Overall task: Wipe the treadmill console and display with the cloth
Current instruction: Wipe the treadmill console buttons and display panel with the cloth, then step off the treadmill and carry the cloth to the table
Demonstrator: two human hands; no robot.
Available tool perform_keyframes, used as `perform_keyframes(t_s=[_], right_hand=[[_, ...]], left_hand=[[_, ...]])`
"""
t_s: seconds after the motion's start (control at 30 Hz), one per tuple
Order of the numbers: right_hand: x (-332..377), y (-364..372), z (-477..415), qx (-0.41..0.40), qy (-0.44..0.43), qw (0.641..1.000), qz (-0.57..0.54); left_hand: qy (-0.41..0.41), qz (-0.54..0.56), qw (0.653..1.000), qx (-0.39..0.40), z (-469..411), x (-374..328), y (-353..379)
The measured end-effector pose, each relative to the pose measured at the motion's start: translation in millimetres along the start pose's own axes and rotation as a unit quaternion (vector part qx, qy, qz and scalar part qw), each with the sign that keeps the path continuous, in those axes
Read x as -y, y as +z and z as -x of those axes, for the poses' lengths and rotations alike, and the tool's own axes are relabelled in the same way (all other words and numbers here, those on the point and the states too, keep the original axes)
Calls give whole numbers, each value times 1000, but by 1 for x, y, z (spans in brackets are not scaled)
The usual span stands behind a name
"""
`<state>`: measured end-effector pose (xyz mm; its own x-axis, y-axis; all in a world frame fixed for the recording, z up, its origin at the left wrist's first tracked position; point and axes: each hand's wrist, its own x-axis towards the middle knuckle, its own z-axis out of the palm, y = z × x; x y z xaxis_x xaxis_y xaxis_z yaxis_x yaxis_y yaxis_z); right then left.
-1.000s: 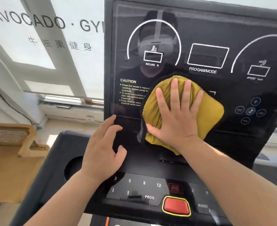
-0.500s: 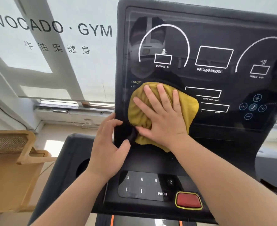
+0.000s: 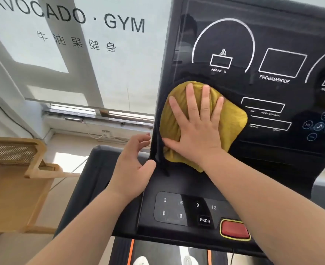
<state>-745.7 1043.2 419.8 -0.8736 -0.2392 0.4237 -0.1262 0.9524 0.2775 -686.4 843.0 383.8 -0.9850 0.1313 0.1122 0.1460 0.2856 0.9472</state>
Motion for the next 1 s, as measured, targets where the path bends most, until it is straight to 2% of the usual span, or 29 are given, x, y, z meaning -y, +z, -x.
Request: perform_keyframes(t_s=[0.1, 0.23, 0.33, 0.47, 0.57, 0.67, 0.73, 0.83, 1.0], right_hand=[[33, 2, -9, 3, 2, 1000, -22], [70, 3, -13, 31, -14, 999, -28], [68, -1, -7, 42, -45, 997, -48], [28, -15, 9, -3, -97, 986, -139], [1, -19, 34, -8, -88, 975, -202], [-18, -13, 70, 22, -82, 969, -231], [-24, -8, 88, 46, -89, 968, -228], [-28, -6, 99, 70, -102, 962, -242], [-27, -13, 100, 58, -99, 936, -332]], left_hand=[[-40, 52, 997, -49, -3, 1, -1], [-129, 160, 973, -109, -12, 6, -2], [-189, 195, 957, -101, -23, 8, -1], [-194, 180, 959, -104, -28, -5, 5], [-224, 181, 954, -87, -30, -12, 4], [-254, 159, 953, -47, -33, -19, 1], [-245, 138, 959, -44, -31, -23, -1], [-197, 97, 972, -90, -17, -32, -4], [-121, -6, 983, -141, 14, -61, -7]])
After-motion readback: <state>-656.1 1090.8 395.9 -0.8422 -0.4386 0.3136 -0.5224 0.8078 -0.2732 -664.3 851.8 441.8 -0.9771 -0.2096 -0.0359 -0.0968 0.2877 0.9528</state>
